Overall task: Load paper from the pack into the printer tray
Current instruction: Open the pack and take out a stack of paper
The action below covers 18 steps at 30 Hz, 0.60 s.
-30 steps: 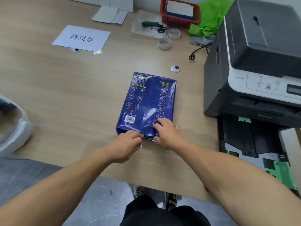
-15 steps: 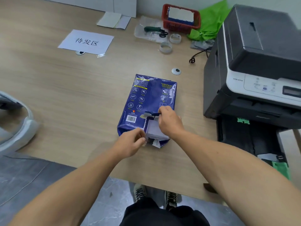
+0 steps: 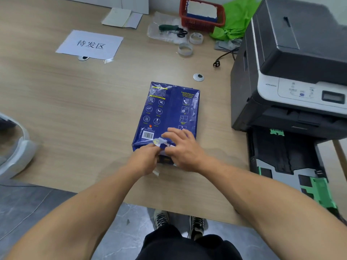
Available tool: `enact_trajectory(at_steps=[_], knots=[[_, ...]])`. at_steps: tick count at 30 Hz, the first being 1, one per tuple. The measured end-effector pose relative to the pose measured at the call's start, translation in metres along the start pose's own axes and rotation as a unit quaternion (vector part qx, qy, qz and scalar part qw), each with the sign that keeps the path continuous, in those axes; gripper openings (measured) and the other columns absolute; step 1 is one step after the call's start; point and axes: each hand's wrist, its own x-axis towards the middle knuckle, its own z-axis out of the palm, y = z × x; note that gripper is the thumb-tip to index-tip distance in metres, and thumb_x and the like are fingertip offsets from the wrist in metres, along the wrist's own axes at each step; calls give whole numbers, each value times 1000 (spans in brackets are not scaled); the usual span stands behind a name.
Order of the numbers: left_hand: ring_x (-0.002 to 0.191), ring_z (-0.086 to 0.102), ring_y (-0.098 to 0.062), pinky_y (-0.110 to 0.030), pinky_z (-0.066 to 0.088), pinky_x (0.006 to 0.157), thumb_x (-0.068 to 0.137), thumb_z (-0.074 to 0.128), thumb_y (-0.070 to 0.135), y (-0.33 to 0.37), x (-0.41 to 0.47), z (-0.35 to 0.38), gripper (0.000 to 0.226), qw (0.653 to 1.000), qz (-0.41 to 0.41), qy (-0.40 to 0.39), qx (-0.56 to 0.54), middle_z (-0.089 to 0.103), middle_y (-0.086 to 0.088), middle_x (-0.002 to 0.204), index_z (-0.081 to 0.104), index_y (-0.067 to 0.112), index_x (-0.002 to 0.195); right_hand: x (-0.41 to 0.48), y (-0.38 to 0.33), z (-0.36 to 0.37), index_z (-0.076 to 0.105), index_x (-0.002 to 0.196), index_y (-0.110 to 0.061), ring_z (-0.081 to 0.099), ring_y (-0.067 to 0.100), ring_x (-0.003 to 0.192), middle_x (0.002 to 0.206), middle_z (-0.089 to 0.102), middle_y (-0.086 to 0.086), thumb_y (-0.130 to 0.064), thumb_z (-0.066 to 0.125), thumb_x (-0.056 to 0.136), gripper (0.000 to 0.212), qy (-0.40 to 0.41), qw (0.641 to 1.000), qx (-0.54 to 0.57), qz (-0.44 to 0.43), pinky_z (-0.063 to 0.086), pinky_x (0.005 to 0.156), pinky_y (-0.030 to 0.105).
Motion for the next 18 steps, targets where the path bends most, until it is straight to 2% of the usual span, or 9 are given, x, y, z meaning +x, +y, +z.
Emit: enact_trajectory(at_steps=[2,5,7,9,10,13,17,18], knots=[[120,57,-29,-36,47,87,96,47,16,-2,3,-2,42,999,19,37,27,56,0,139,55,24,136,-7,-4,7,73,79,-26,38,35,140,145,51,6,-27,52,80,21,-45,999,-2,7,31,105,64],[115,58,-31,-41,53,87,92,57,12,-11,8,-3,45,993,62,76,58,57,-2,137,58,22,136,-11,-3,15,73,92,-22,19,34,149,160,31,4,-22,60,80,17,-76,993,-6,85,22,110,69],[103,59,-33,-42,55,76,88,66,13,-17,11,-5,36,986,78,83,124,61,-3,128,67,20,123,-6,-2,16,70,96,-18,10,34,151,164,20,4,-21,63,83,15,-63,988,-14,140,21,110,68],[84,60,-31,-38,51,59,72,83,17,-19,12,-7,27,974,91,89,189,67,-3,106,76,22,97,0,0,19,65,99,-19,-3,33,152,166,6,3,-29,65,86,16,-79,983,-40,161,14,112,68],[76,60,-30,-36,47,55,62,89,19,-21,14,-7,26,969,86,89,212,67,-2,95,77,23,85,3,2,21,64,101,-20,-8,33,151,166,1,3,-33,66,87,19,-96,980,-54,163,10,112,68],[76,57,-31,-37,39,61,54,89,20,-23,19,-3,23,959,80,114,247,65,-2,88,74,22,72,6,8,25,63,97,-21,-4,36,151,166,4,5,-35,74,80,24,-101,977,-88,167,11,108,71],[83,54,-32,-40,33,69,54,86,20,-31,24,-1,28,950,81,132,272,63,-7,103,70,19,77,14,18,28,62,91,-18,2,38,151,165,11,9,-21,73,78,17,-95,977,-116,153,13,106,74],[86,52,-32,-40,30,70,54,85,18,-34,25,-2,30,948,81,140,274,62,-8,106,69,19,79,15,19,29,63,86,-16,8,39,151,164,18,11,-19,74,76,15,-93,978,-124,142,16,105,75]])
